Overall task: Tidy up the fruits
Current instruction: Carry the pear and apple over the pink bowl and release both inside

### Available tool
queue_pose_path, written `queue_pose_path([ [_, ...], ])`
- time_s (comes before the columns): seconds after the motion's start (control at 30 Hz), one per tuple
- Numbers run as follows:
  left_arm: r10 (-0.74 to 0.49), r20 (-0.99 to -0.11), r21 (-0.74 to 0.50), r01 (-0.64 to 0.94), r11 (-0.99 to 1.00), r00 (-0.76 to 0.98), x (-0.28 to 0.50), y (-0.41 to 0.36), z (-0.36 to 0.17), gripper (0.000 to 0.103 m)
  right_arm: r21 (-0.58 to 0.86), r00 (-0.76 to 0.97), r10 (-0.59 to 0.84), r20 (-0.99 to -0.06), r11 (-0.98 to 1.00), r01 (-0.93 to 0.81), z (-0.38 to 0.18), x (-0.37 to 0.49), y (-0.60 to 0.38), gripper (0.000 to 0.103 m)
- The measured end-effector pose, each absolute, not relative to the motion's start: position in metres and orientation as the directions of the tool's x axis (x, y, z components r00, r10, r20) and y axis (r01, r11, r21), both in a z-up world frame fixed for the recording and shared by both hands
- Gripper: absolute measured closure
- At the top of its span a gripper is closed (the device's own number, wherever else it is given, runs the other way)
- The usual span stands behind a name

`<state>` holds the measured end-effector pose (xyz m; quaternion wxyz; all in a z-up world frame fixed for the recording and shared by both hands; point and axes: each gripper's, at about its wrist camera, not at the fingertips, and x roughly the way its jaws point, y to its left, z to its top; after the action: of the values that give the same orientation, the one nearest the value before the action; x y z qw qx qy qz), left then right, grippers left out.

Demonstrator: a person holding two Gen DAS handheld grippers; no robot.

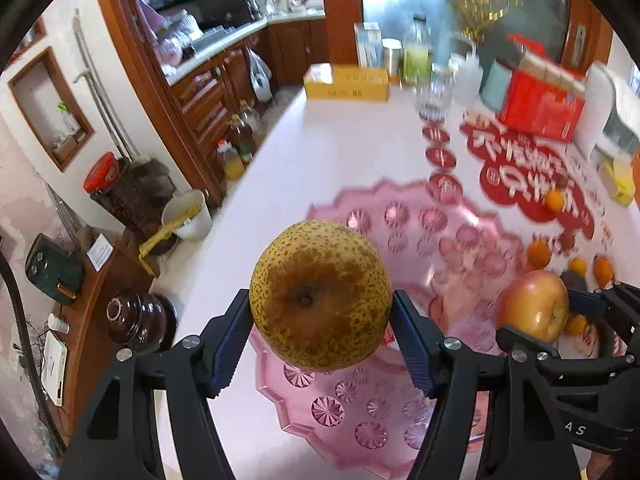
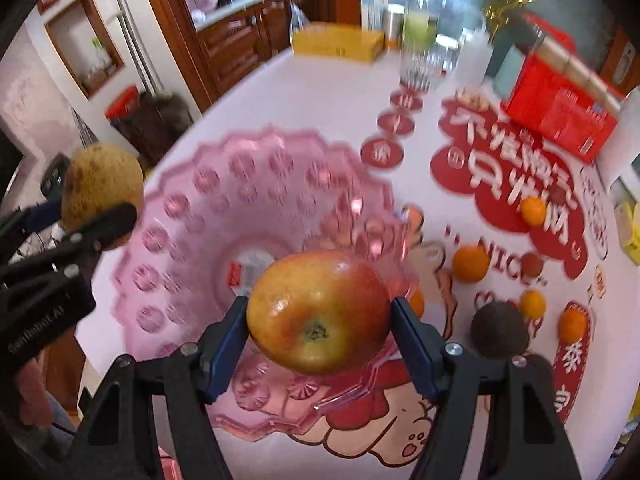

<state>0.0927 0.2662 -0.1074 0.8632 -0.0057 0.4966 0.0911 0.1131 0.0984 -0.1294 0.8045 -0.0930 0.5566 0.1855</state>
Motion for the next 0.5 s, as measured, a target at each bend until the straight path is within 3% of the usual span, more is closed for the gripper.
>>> queue_pose_path([
  [0.5,0.097,-0.927,0.083,-0.056,0.995,0.361,0.111,0.25,-0.18,0.035,-0.024,0.293,0.136,-0.946,0.876,-0.482,-0.17,0.105,0.126,0.032],
])
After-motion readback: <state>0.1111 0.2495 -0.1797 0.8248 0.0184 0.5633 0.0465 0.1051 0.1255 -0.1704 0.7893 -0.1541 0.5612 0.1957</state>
